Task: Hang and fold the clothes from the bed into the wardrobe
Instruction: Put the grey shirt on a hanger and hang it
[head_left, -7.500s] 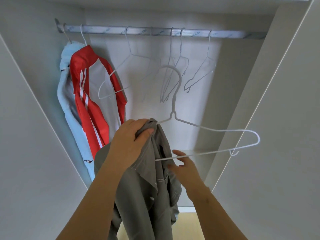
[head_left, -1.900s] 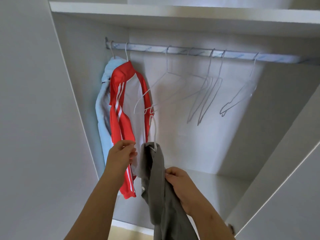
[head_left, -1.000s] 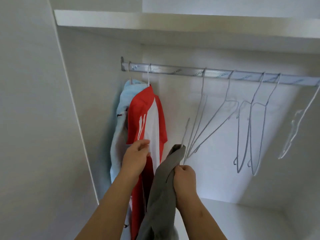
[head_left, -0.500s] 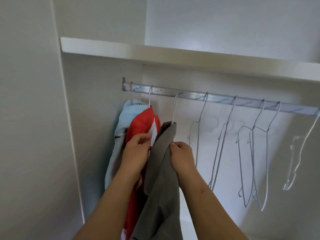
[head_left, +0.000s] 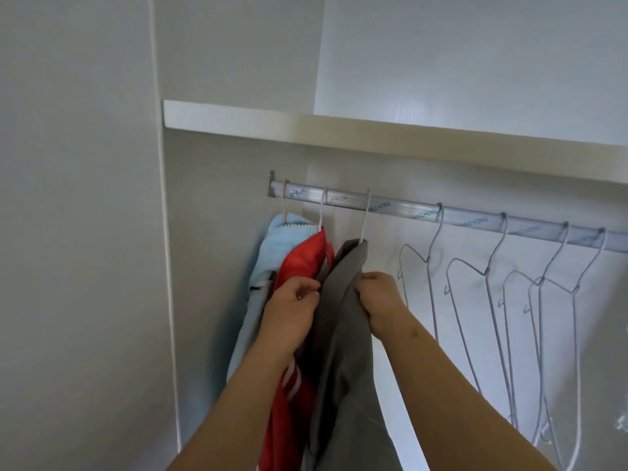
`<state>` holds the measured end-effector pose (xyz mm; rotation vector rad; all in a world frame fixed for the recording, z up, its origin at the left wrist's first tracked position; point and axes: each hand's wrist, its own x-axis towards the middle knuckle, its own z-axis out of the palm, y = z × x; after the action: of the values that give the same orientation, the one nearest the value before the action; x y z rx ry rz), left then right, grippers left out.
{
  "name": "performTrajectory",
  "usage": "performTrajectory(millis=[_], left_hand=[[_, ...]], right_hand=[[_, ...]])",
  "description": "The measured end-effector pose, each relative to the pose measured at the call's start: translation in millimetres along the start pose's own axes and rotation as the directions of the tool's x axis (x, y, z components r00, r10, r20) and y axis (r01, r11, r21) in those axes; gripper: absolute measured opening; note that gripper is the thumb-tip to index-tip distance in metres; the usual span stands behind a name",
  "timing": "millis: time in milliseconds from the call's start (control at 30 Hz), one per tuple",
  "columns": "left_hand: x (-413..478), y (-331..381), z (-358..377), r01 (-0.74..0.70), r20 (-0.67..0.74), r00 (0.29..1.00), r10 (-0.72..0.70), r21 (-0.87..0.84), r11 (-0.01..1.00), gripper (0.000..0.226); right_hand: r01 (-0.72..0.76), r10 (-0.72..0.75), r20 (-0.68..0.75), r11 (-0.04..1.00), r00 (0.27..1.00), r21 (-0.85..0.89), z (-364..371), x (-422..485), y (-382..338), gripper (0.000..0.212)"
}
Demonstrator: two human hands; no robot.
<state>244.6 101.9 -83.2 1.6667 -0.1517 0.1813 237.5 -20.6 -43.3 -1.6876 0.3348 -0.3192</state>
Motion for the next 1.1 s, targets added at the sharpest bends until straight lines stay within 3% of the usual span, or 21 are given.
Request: performTrajectory(millis=[133,233,433,700,933,1100], left_hand=[[1.0,-12.5,-0.5,-0.111,-0.031,0.992,0.122,0.246,0.963,0.02],[-3.0,-25.9,-0.2,-0.136,-0.03,0.987,0.158,0.366,0.921,0.03],[-13.0,-43.7,0.2,-0.09,0.048,0.996,0.08,0.295,0.951,0.048],[-29.7,-54.9,-10.0,-0.069,0.016,0.998,0.067,0.207,0.976,0.048],[-56.8,-63.9,-13.2,-0.031,0.011,1.0,0.029,0.161,0.987,0.041],[-90.6,-67.4,-13.4,-0.001,-0.129,0.991,0.021,0.151,0.989,0.033]], right_hand=[[0.031,-0.03,0.021,0.998,0.999,-0.054,6.6,4.2,25.8,0.02],[0.05,-0.049,0.038,0.998,0.998,-0.037,12.2,-4.1,43.2,0.036],[0.095,-0.093,0.023,0.992,0.995,-0.087,21.7,-25.9,71.3,0.036],[0.168,-0.151,0.091,0.958,0.984,-0.231,38.7,-43.3,85.3,0.043],[0.162,-0.15,0.068,0.956,0.986,-0.246,31.4,-67.3,108.1,0.038],[0.119,-0.099,0.115,0.976,0.988,-0.184,17.9,-102.1,121.8,0.05]])
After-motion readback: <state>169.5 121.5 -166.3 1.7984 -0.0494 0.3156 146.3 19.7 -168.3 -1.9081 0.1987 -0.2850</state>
